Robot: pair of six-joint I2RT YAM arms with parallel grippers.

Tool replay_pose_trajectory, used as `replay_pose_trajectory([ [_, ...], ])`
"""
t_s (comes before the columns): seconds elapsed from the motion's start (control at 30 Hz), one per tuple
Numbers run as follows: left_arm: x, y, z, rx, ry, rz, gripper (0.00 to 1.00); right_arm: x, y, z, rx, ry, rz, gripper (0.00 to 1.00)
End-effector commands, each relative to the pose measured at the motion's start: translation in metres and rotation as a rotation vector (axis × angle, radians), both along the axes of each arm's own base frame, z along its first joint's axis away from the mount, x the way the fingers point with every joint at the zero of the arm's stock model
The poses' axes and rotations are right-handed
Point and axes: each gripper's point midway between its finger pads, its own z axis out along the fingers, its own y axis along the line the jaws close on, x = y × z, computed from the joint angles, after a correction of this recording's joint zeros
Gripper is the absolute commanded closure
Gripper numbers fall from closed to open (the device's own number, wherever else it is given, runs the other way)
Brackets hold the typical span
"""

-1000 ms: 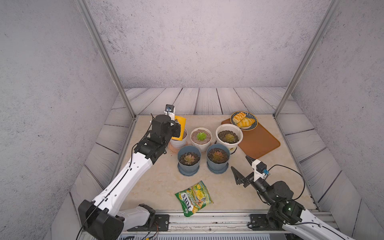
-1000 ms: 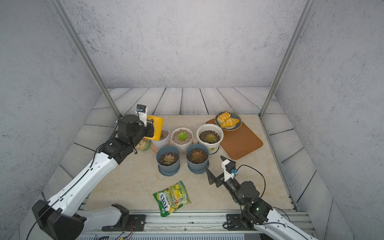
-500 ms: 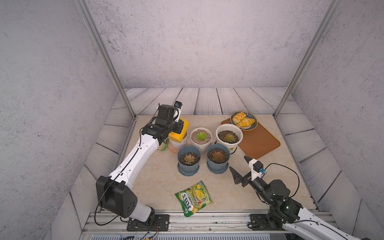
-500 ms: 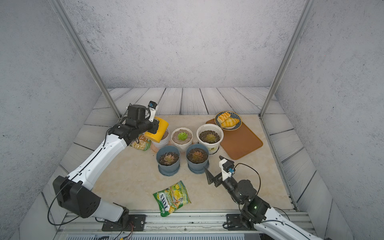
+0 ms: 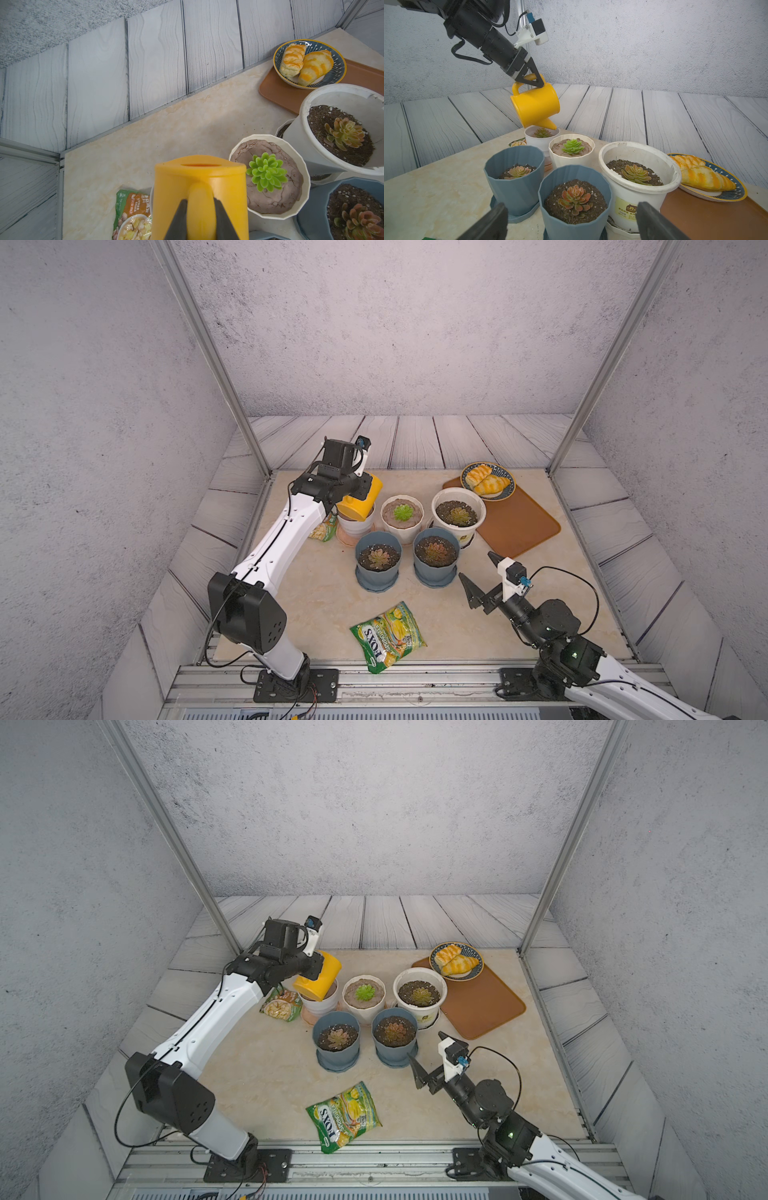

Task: Water the succulent around the soil edge
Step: Water the soil of the potted plant with water.

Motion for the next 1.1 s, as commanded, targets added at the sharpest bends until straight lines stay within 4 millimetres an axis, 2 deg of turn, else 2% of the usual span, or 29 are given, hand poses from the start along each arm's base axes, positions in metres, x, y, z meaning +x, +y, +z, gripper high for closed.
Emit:
replay_pose_trajectory([
  [0.0,0.010,0.006,0.015,0.025,-0.038,0.015,1.00,0.000,0.000,0.004,0.001,-0.011,-0.005,0.01],
  [0.23,0.024,0.015,0.020,0.047,-0.054,0.045,1.00,0.001,0.001,0.002,-0.005,-0.007,-0.002,0.01],
  [0.5,0.030,0.030,0.010,0.066,-0.041,0.093,1.00,0.002,0.002,0.002,-0.009,-0.001,-0.001,0.01],
  [0.77,0.027,0.054,0.005,0.058,-0.046,0.163,1.00,0.002,0.004,0.000,-0.013,0.004,0.002,0.01],
  [1.07,0.010,0.065,0.007,0.031,-0.057,0.195,1.00,0.003,0.006,-0.003,-0.024,0.012,0.004,0.01],
])
